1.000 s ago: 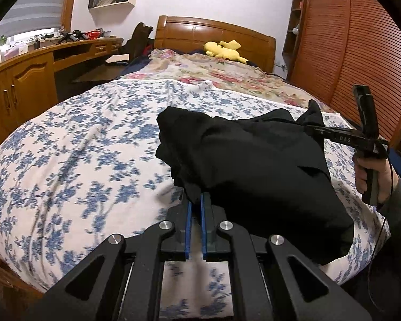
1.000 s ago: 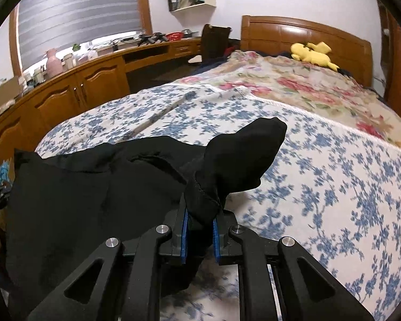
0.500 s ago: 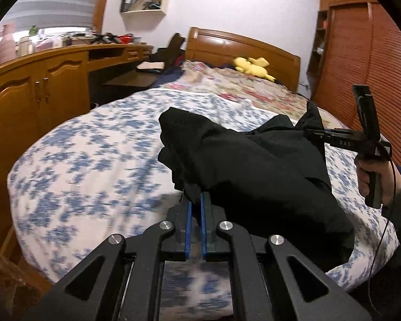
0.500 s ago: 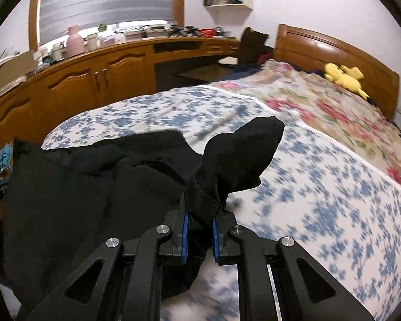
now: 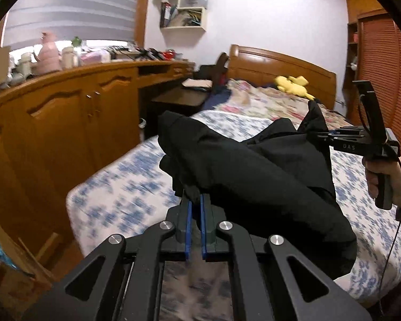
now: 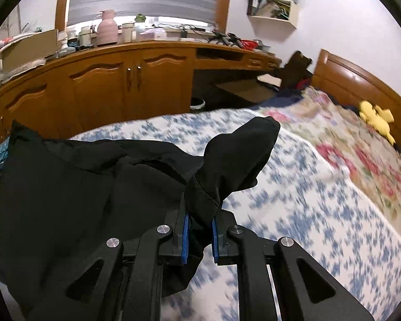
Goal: Fold large clothes
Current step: 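Lift the coat bundle with both grippers and carry it off the bed, then lower the coat bundle beside the bed and open both grippers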
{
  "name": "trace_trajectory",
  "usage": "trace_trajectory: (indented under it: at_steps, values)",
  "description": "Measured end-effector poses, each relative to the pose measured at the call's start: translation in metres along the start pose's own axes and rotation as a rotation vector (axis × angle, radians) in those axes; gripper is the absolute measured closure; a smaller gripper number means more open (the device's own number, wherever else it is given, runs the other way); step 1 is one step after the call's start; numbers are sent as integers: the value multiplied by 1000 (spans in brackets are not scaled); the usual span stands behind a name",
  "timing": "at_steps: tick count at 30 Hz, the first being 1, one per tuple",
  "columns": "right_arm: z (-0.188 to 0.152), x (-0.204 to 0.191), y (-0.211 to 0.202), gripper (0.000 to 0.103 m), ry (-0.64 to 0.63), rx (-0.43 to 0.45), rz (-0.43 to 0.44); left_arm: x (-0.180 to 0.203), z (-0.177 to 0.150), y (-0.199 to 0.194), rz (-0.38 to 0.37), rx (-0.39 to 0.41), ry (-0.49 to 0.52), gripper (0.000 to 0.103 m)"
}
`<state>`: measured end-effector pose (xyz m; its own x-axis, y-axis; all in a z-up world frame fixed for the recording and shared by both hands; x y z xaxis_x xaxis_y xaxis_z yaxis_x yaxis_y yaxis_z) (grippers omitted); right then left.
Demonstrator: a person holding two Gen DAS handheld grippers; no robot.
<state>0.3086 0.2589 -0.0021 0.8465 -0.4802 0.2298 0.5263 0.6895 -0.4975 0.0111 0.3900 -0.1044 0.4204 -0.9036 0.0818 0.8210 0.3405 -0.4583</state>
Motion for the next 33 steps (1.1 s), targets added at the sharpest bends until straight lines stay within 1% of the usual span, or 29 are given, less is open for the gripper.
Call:
trace_trajectory:
  at_steps: [3, 6, 9, 12, 15, 18, 20, 21, 22, 23, 24, 25, 27, 28, 29, 31, 33]
  values:
    - [19, -10, 19, 90, -14, 4, 4, -22, 11, 2, 45, 13, 5, 97]
    - [34, -21, 42, 90, -25, 6, 14, -39, 15, 6, 82, 14, 6, 97]
    - [41, -28, 61, 90, -25, 13, 26, -58, 14, 13, 125, 5, -3, 97]
    - [51, -39, 84, 90, -14, 22, 37, -74, 7, 21, 165, -20, -16, 97]
    - [42, -44, 98, 88, -2, -5, 55, -86, -5, 31, 194, -72, -35, 97]
    - [28, -45, 106, 85, -10, -39, 48, -92, -20, 39, 216, -119, -64, 96]
    - [19, -47, 108, 78, -33, -64, 20, -92, -28, 40, 228, -123, -70, 95]
    - [15, -46, 108, 74, -38, -72, 7, -91, -30, 39, 236, -121, -71, 93]
    - [12, -43, 106, 64, -40, -75, 7, -91, -32, 38, 242, -119, -72, 88]
    - [8, -39, 103, 56, -35, -75, 14, -90, -34, 35, 251, -118, -74, 77]
    - [7, -37, 100, 54, -27, -73, 18, -91, -35, 32, 253, -117, -76, 71]
    - [4, -34, 95, 53, -24, -69, 21, -93, -34, 29, 251, -110, -79, 61]
    - [-2, -31, 81, 52, -31, -44, 47, -91, -33, 20, 247, -99, -81, 59]
    - [-4, -32, 75, 50, -35, -38, 64, -89, -32, 16, 247, -98, -81, 51]
    - [-7, -32, 69, 49, -37, -35, 74, -86, -30, 11, 240, -91, -82, 35]
    - [-14, -31, 54, 46, -38, -25, 92, -80, -25, 3, 222, -67, -83, 17]
    - [-20, -29, 39, 43, -24, -9, 114, -70, -17, -4, 225, -42, -70, 15]
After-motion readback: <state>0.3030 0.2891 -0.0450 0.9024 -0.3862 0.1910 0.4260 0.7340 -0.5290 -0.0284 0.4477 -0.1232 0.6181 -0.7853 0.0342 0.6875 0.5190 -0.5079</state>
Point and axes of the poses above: each gripper's, at about its wrist camera, not at the fingertips, and y roughly the way its jaws point, x to its right, z to its top, the point moved 1 cm from there along y, roughly the way its jaws point, and after that the axes turned 3 degrees about x, right-handed, at the moved point
